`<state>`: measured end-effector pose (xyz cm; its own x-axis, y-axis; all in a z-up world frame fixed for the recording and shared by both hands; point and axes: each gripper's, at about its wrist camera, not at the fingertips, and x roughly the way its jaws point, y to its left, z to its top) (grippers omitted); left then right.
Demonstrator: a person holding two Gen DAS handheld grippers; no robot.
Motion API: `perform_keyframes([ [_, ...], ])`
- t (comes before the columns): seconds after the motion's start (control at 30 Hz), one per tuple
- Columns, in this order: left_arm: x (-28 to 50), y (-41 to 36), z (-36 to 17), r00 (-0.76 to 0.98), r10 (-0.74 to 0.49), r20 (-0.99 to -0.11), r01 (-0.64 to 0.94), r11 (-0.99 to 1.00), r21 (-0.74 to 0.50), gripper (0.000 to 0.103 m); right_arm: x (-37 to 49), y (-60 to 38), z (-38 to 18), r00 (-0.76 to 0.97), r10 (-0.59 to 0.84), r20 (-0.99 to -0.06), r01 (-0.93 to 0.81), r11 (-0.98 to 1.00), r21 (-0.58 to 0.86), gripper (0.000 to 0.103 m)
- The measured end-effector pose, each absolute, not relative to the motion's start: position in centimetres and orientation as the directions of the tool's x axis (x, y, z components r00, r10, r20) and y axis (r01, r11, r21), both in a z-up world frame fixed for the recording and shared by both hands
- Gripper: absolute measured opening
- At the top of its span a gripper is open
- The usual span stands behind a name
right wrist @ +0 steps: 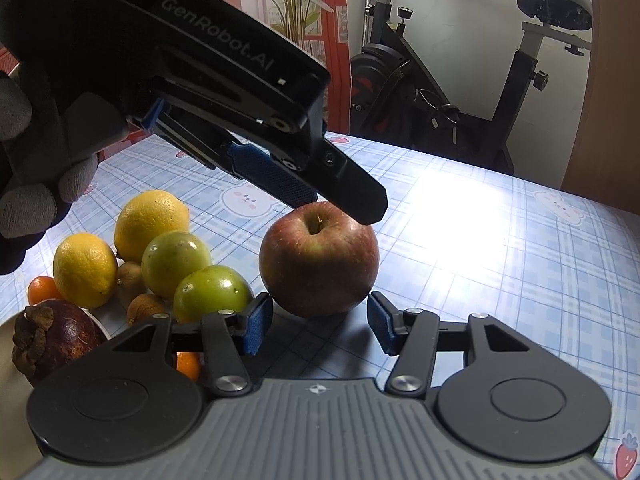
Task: Organize fruits
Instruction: 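Reach the left gripper to the red apple and close around it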
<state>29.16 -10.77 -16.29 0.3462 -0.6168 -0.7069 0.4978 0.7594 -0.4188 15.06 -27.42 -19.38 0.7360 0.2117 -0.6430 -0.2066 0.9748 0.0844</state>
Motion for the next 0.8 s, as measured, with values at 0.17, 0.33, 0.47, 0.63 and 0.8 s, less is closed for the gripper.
perform_keyframes([
  [0.17, 29.2, -10.9, -16.7, 0.337, -0.611, -0.717, 0.505, 0.76, -0.41, 0.055, 15.2, -27.7, -19.4, 0.733, 0.223, -0.643, -0.215, 0.972, 0.093, 0.06],
  [0.33, 28.9, -10.5, -16.9, 0.321, -0.603, -0.73, 0.518, 0.758, -0.397, 0.051, 15.1, -28.0, -19.5, 0.729, 0.236, -0.643, -0.218, 0.97, 0.109, 0.058],
  [0.47, 28.5, -10.3, -16.7, 0.326, -0.602, -0.729, 0.532, 0.754, -0.385, 0.052, 15.3, -28.3, -19.6, 0.73, 0.242, -0.639, -0.219, 0.969, 0.116, 0.058],
  [0.63, 28.1, -10.6, -16.3, 0.337, -0.589, -0.735, 0.55, 0.756, -0.354, 0.052, 15.4, -28.5, -19.5, 0.727, 0.243, -0.643, -0.221, 0.968, 0.116, 0.059],
  [0.8, 27.9, -10.5, -15.6, 0.33, -0.607, -0.723, 0.55, 0.746, -0.375, 0.052, 14.8, -28.8, -18.8, 0.738, 0.239, -0.631, -0.213, 0.97, 0.119, 0.058],
])
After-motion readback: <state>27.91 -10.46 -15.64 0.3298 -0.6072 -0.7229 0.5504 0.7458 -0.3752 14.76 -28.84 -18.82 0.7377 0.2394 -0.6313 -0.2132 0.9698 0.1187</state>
